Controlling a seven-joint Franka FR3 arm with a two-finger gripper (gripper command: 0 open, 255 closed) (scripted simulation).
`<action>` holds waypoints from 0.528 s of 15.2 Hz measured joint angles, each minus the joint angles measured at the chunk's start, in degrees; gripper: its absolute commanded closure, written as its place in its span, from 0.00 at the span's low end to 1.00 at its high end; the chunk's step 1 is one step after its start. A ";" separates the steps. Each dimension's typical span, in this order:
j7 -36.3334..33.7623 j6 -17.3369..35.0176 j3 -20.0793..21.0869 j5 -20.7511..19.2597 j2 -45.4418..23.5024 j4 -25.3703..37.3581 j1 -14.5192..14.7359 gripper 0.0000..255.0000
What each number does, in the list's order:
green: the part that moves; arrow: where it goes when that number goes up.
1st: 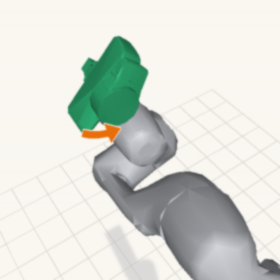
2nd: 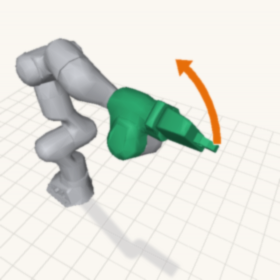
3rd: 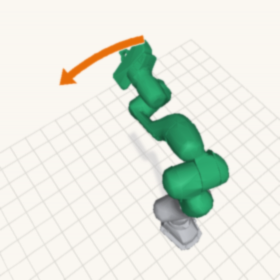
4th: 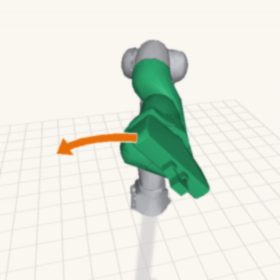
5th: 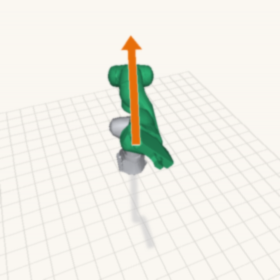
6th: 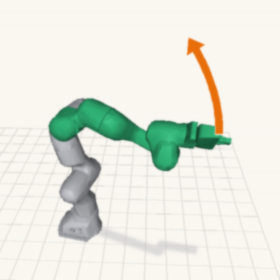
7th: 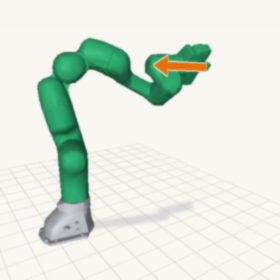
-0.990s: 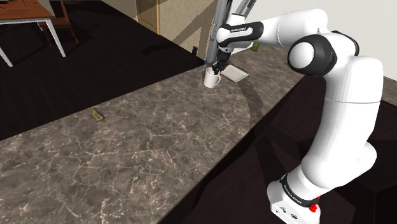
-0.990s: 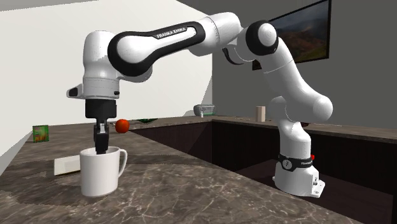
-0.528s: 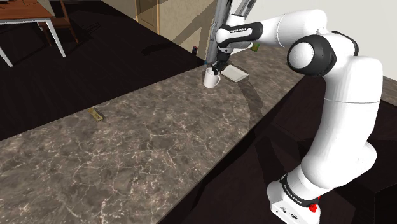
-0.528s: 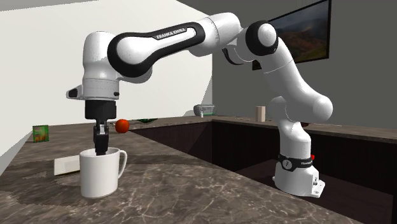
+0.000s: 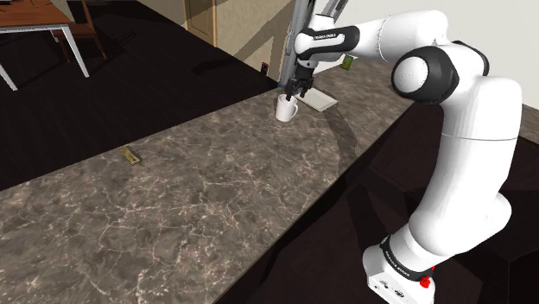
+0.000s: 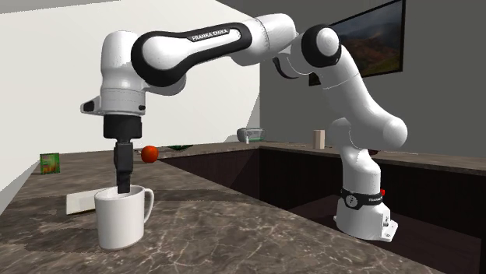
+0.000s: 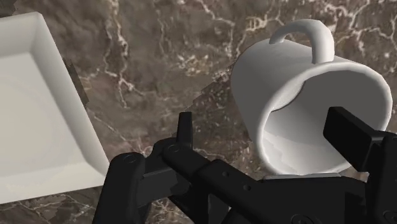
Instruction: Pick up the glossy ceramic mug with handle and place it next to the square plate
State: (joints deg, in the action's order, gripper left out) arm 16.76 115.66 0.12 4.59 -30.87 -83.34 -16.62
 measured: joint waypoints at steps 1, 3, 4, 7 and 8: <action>0.02 -1.65 -0.03 -0.03 0.42 1.26 -0.10 0.00; 0.04 -3.46 -0.10 -0.06 1.34 2.16 -0.25 0.00; 0.02 -3.81 -0.09 -0.07 1.53 2.30 -0.24 0.00; -0.05 -4.00 -0.08 -0.08 1.65 2.32 -0.20 0.00; -0.05 -4.02 -0.08 -0.08 1.66 2.32 -0.20 0.00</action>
State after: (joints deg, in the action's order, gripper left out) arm 16.71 111.64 0.04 4.51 -29.21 -81.02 -16.82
